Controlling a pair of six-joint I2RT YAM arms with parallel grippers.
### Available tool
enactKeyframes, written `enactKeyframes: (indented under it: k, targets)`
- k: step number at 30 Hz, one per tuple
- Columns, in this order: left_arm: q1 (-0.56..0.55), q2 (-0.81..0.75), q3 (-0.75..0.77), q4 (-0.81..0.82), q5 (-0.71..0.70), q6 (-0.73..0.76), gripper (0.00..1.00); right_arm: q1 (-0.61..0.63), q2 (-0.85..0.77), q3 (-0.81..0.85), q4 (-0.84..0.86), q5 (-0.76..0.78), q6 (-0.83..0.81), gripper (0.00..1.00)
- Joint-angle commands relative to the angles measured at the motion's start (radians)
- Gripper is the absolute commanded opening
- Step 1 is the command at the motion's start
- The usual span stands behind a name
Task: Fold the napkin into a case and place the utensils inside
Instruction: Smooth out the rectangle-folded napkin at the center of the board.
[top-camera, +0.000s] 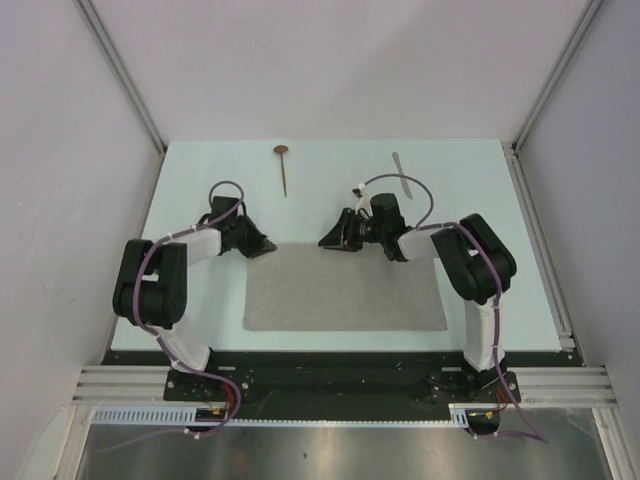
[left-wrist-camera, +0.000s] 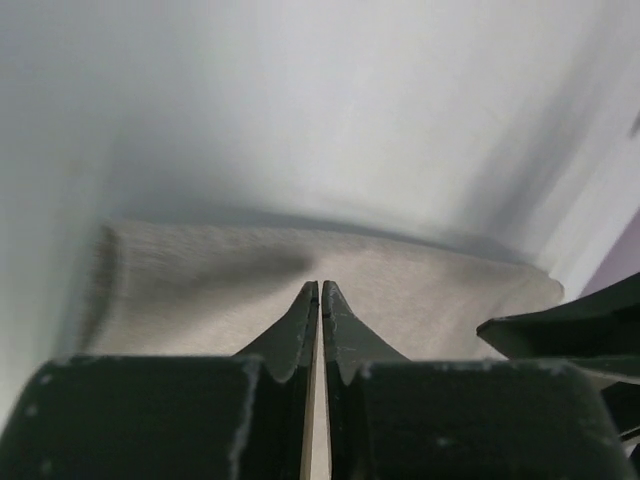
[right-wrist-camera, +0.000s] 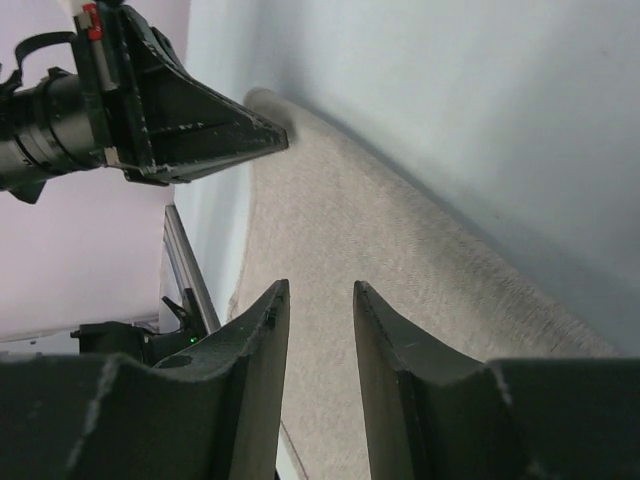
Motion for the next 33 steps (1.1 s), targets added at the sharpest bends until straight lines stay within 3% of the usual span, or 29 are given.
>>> enactKeyframes:
  k: [1, 13, 21, 24, 29, 33]
  targets:
    - [0.066, 0.062, 0.036, -0.024, -0.041, 0.045, 0.06, 0.003, 0.101, 0.080, 0.078, -0.017, 0.036, 0.37]
    - [0.108, 0.113, 0.050, -0.056, -0.089, 0.062, 0.06, -0.080, 0.292, 0.169, 0.096, -0.053, 0.039, 0.37]
    - [0.112, 0.078, 0.074, -0.098, -0.129, 0.086, 0.06, -0.188, 0.304, 0.159, 0.097, -0.091, 0.020, 0.37]
    - [0.080, 0.024, 0.109, -0.139, -0.133, 0.106, 0.10, -0.231, 0.215, 0.130, 0.046, -0.102, 0.013, 0.37]
    - [-0.042, -0.097, 0.134, -0.127, -0.121, 0.090, 0.23, -0.359, -0.019, 0.027, -0.221, -0.053, -0.107, 0.43]
    - [-0.228, -0.052, 0.151, -0.017, -0.061, 0.031, 0.23, -0.422, -0.167, -0.119, -0.267, -0.071, -0.136, 0.48]
